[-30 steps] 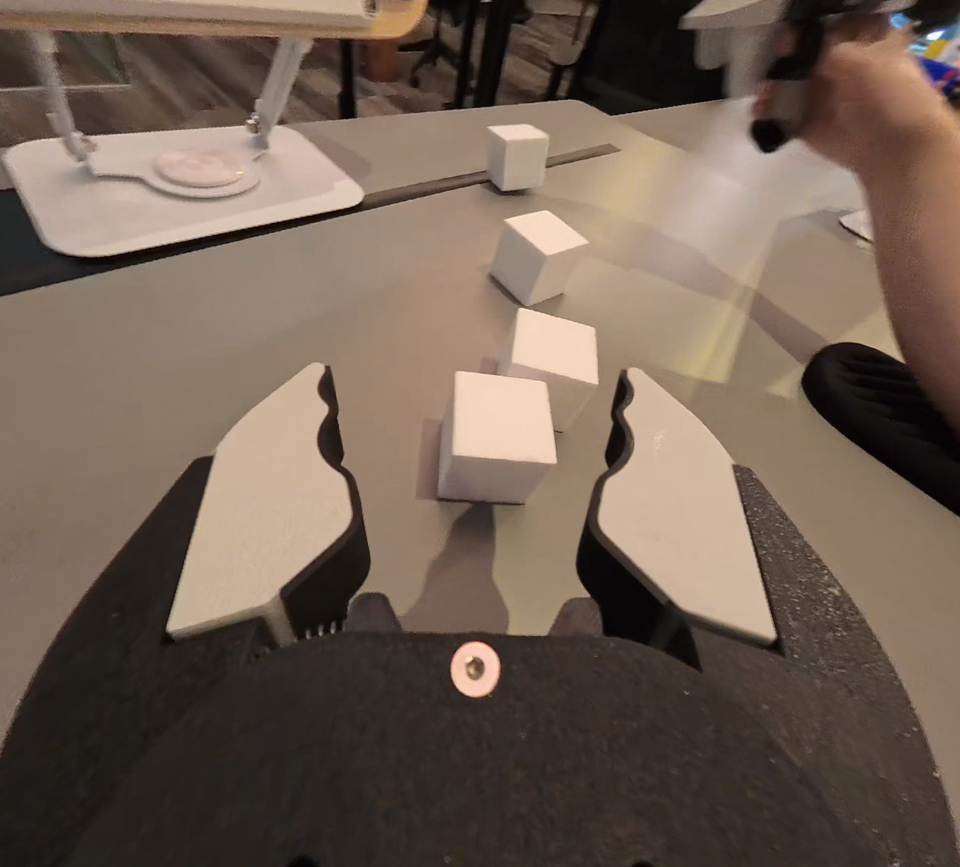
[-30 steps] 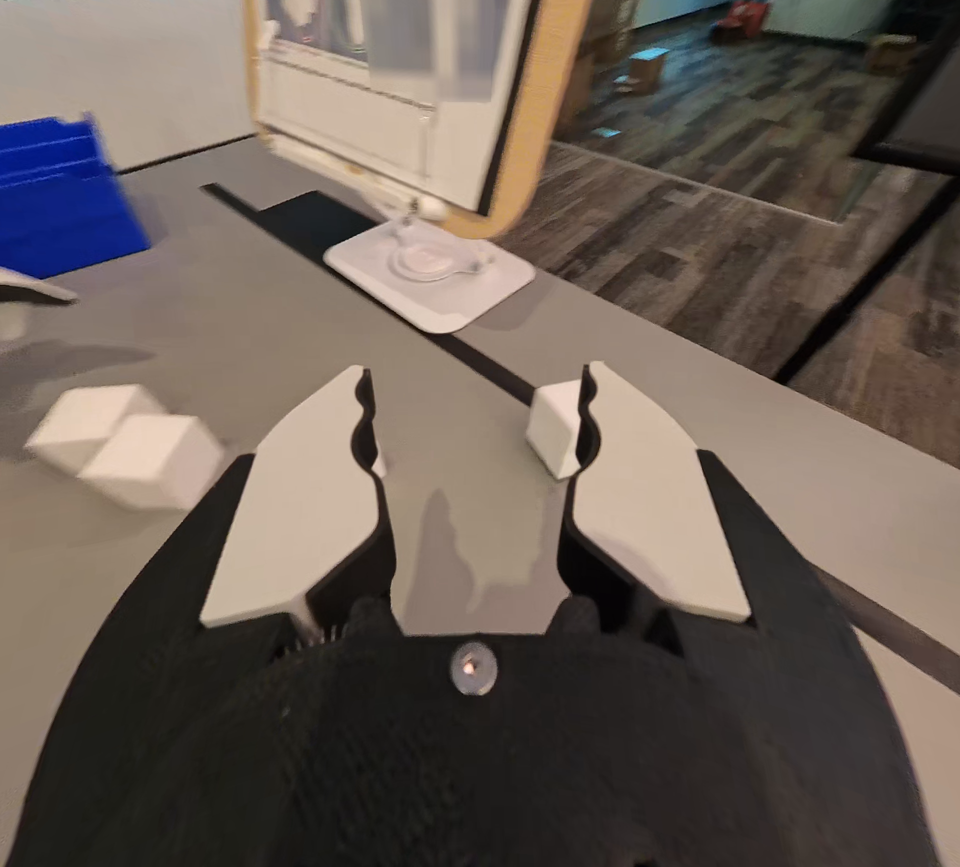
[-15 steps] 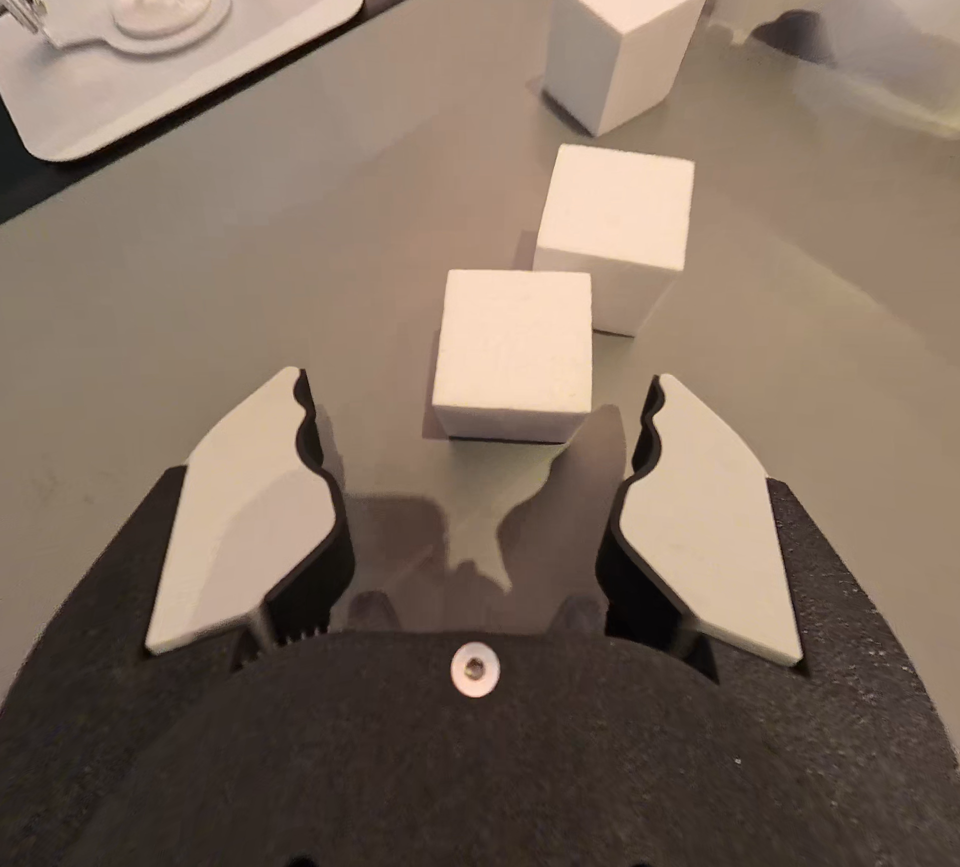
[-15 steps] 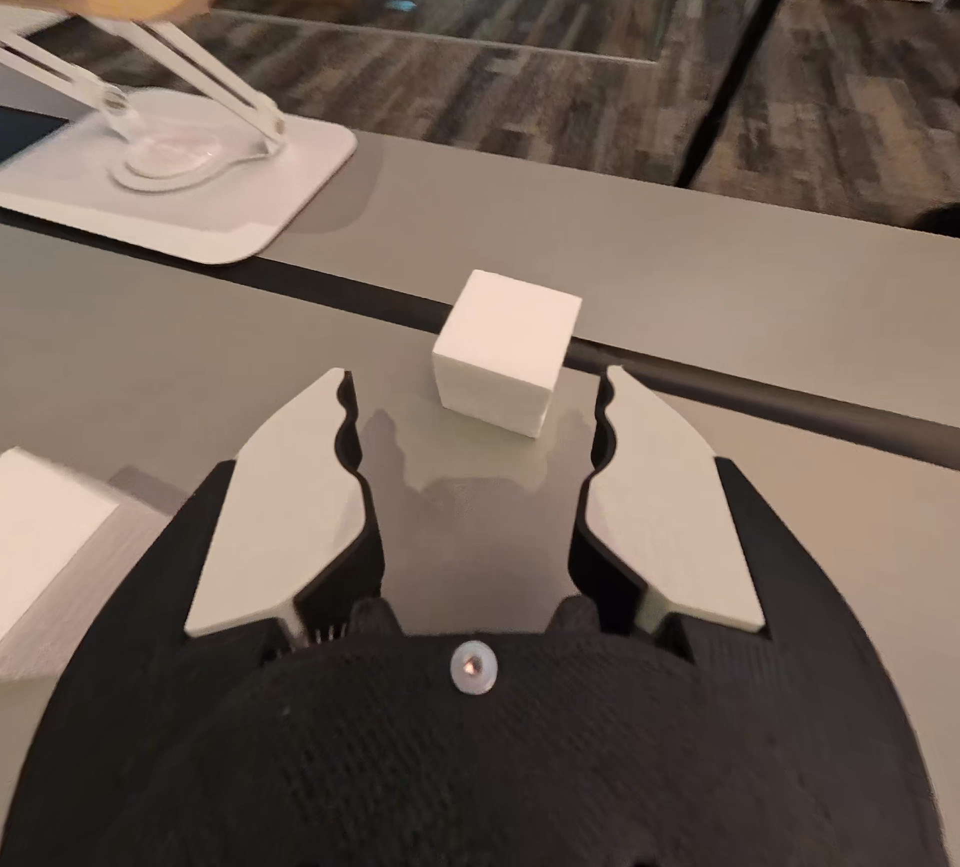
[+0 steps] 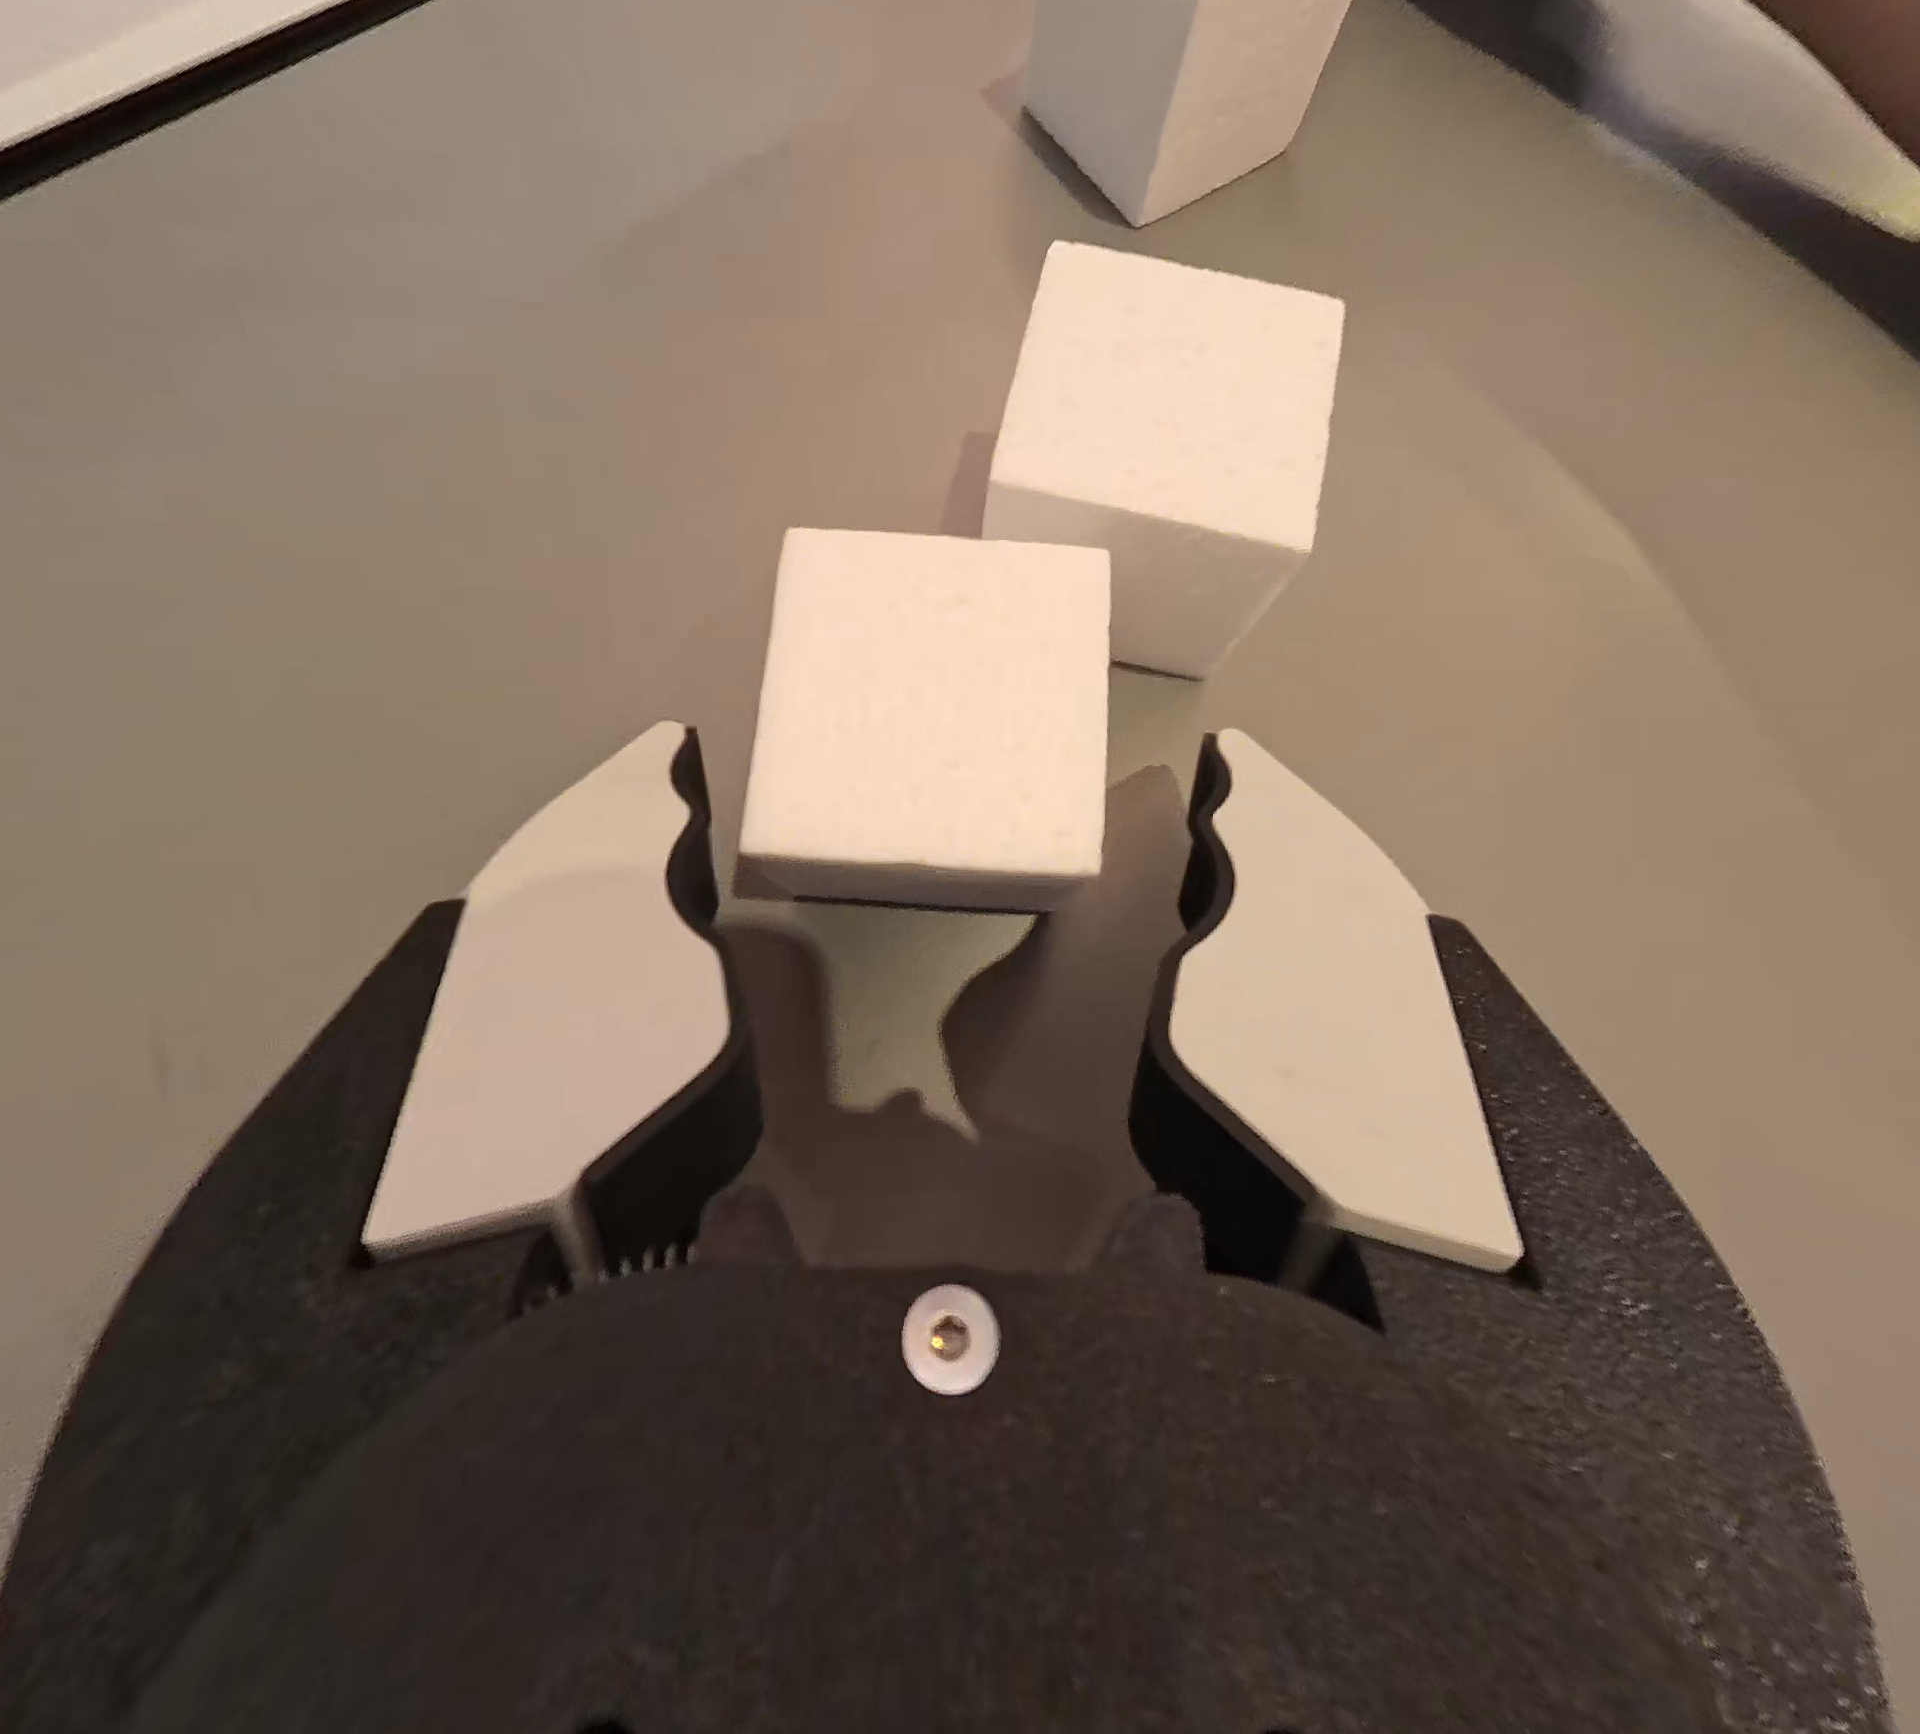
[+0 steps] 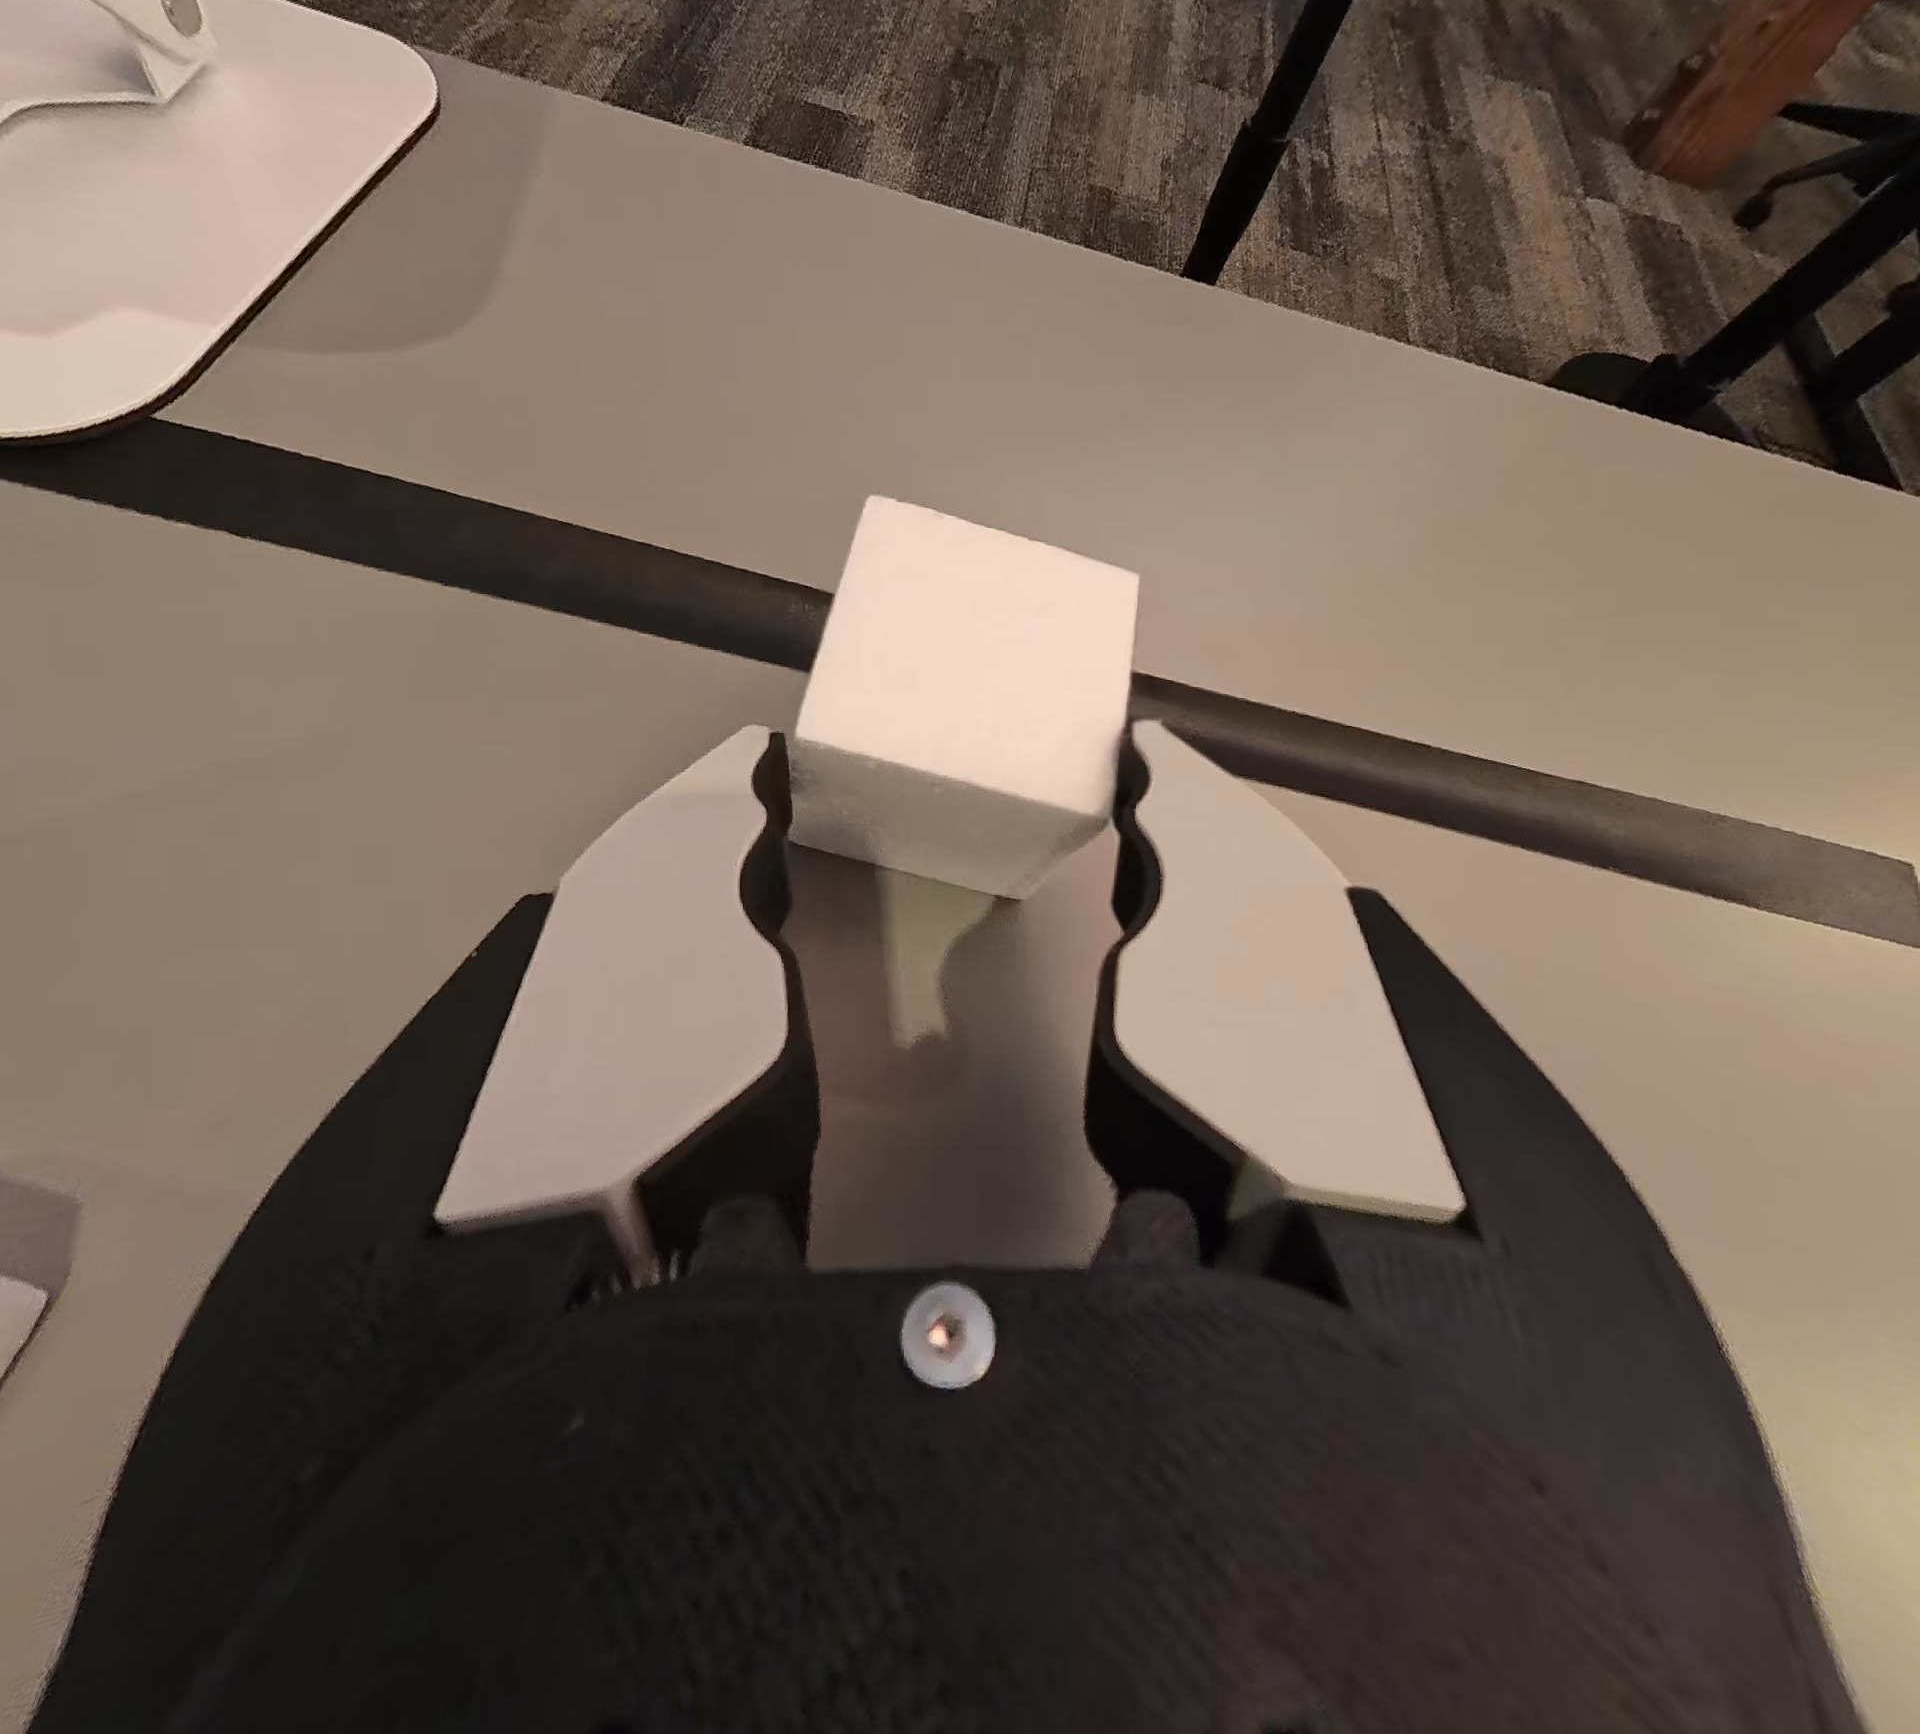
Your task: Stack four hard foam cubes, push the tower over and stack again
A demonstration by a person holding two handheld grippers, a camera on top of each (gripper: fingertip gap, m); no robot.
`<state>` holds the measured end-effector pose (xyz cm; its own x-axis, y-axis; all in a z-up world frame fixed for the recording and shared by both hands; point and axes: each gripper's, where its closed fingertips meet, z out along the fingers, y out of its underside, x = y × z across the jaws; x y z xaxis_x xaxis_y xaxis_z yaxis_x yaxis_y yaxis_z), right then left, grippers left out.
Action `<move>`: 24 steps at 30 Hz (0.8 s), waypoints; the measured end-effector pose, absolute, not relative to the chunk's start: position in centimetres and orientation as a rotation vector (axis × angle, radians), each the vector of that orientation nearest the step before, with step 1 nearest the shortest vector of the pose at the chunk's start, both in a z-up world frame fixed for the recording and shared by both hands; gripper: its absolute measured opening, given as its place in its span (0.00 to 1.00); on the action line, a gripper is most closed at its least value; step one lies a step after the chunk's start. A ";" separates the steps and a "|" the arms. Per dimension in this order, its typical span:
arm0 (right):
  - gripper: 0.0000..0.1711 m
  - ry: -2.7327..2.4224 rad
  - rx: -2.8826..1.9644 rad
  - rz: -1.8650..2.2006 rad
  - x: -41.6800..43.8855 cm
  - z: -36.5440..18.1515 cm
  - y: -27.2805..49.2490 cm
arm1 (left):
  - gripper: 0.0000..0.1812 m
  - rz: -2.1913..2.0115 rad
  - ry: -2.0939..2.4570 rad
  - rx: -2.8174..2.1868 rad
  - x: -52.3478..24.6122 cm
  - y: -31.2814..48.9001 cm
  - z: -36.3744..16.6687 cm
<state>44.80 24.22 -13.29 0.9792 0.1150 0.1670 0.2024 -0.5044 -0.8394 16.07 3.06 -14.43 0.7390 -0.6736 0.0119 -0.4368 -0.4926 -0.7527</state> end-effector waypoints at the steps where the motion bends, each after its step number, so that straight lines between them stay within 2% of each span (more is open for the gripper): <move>1: 0.35 -0.228 -2.108 -0.104 44.8 -13.3 24.2 | 0.49 -0.401 0.833 -2.169 16.3 3.2 -14.4; 3: 0.35 -0.231 -2.107 -0.101 45.0 -13.3 24.2 | 0.47 -0.383 0.830 -2.160 16.4 3.5 -14.4; 6: 0.35 -0.226 -2.104 -0.076 45.4 -13.3 23.7 | 0.38 -0.371 0.844 -2.146 16.6 3.5 -14.7; 13: 0.35 -0.218 -2.038 0.180 45.1 -11.4 22.4 | 0.37 -0.381 0.831 -2.148 16.0 3.3 -14.8; 17: 0.35 -0.449 -1.755 0.538 39.7 -4.9 19.9 | 0.37 -0.329 0.785 -2.152 13.7 3.5 -14.2; 20: 0.35 -0.864 -1.481 0.933 32.1 -0.3 13.3 | 0.37 -0.296 0.697 -2.130 11.4 4.3 -12.8; 24: 0.35 -1.300 -1.357 1.202 25.5 -0.3 5.6 | 0.37 -0.333 0.612 -2.134 9.5 4.8 -12.0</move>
<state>25.49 5.63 -0.30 -0.0159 0.9975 -0.0688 0.1461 -0.0657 -0.9871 9.48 4.78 -12.02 0.8436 -0.5367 0.0159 -0.3049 -0.5031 -0.8086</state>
